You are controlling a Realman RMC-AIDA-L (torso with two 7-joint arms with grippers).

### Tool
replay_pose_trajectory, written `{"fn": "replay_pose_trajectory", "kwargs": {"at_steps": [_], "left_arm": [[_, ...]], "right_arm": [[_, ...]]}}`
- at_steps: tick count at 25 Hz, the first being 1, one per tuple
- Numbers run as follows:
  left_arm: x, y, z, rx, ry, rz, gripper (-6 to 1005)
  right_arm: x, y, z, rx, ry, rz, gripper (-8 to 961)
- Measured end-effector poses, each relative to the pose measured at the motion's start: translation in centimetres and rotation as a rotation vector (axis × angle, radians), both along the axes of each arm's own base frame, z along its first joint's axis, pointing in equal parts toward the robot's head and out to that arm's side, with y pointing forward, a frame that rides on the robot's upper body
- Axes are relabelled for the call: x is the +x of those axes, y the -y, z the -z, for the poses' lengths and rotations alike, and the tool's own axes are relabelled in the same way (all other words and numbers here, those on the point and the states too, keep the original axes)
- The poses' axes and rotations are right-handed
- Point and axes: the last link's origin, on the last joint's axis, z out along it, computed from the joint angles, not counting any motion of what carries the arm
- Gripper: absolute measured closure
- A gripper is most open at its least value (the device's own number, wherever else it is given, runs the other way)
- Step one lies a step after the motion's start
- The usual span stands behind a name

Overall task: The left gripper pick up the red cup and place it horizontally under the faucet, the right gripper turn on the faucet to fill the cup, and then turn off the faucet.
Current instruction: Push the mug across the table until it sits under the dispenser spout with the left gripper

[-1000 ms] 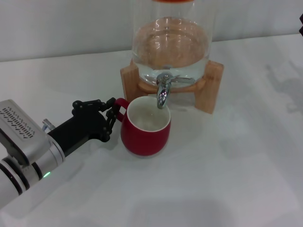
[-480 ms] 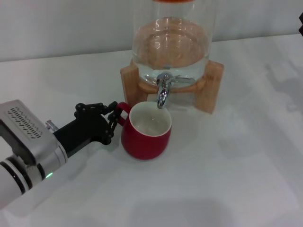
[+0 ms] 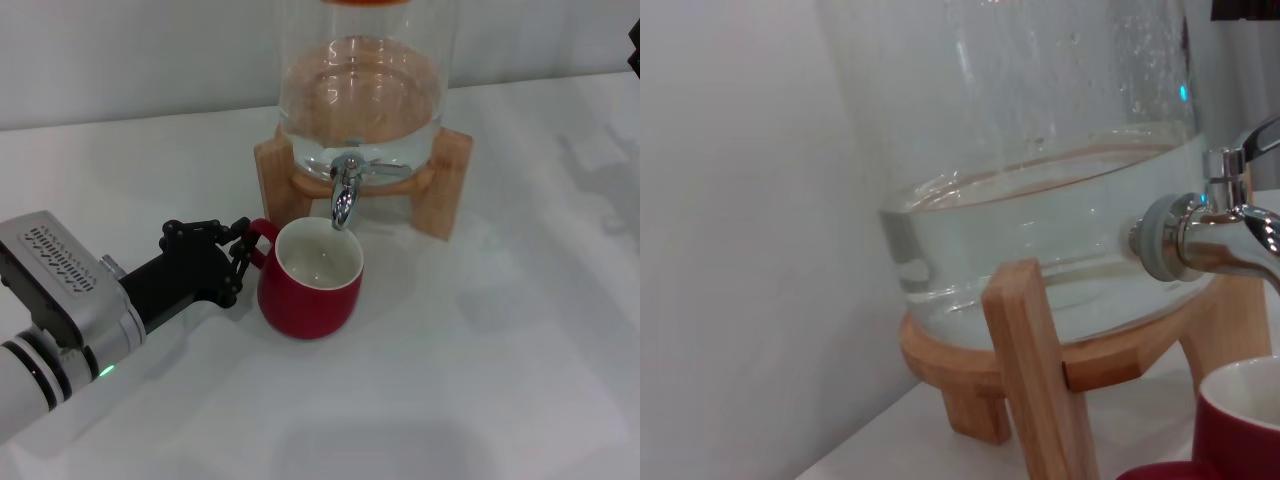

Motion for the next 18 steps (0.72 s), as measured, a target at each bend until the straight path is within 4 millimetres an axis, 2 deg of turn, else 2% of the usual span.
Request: {"fn": "replay_pose_trajectory", "kwargs": {"at_steps": [18], "left_arm": [[-0.06, 0.03, 0.02, -0.004, -0.004, 0.001, 886]], "right_arm": [[-0.07, -0.02, 0.10, -0.003, 0.000, -0.002, 235]]}}
